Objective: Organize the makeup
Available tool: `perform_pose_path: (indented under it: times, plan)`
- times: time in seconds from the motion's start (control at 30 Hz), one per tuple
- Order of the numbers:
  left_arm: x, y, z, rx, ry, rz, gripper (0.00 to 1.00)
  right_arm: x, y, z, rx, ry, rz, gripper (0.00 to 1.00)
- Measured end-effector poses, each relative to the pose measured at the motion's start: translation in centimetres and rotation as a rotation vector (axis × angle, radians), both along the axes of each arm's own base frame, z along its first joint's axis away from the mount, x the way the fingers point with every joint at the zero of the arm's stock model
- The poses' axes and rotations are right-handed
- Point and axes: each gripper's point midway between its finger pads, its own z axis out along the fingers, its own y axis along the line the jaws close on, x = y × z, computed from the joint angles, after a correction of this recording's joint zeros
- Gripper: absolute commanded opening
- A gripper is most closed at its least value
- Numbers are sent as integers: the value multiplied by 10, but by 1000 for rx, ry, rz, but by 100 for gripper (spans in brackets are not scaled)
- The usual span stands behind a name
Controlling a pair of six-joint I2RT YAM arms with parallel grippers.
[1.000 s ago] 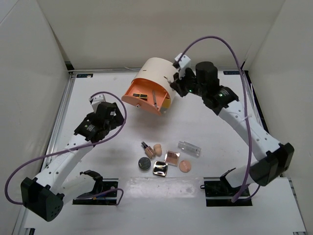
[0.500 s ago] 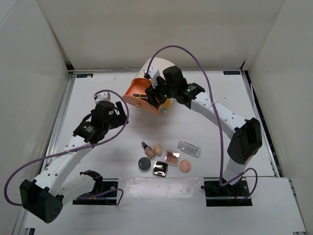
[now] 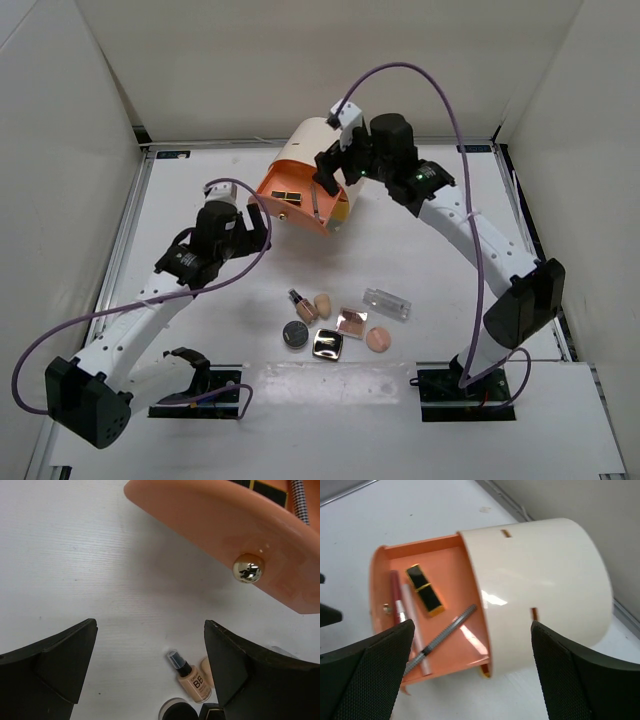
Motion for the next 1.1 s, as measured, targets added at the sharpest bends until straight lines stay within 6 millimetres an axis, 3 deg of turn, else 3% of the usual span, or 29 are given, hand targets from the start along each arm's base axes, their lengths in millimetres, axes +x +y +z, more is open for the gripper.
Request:
perform_pose_path:
  times: [0.17, 0.33, 0.7, 0.9, 1.03, 1.1]
  plan:
    - [8, -12, 4, -21, -29, -47, 98, 42, -35, 9, 20, -10, -95, 99]
    - [18, -24, 1, -29, -28, -94, 99, 79, -53, 6, 30, -16, -119, 99]
    - [39, -43, 4, -25, -51, -169, 98, 149, -54, -26, 82, 28, -46, 99]
    - [51, -52, 6, -25, -63, -193, 98, 165, -53, -48, 107, 74, 1, 99]
    - [62, -60, 2, -28, -54, -205, 95, 158, -47, -45, 128, 87, 65, 97]
    - [71, -64, 3, -31, -64, -204, 89, 152, -43, -45, 134, 97, 97, 96]
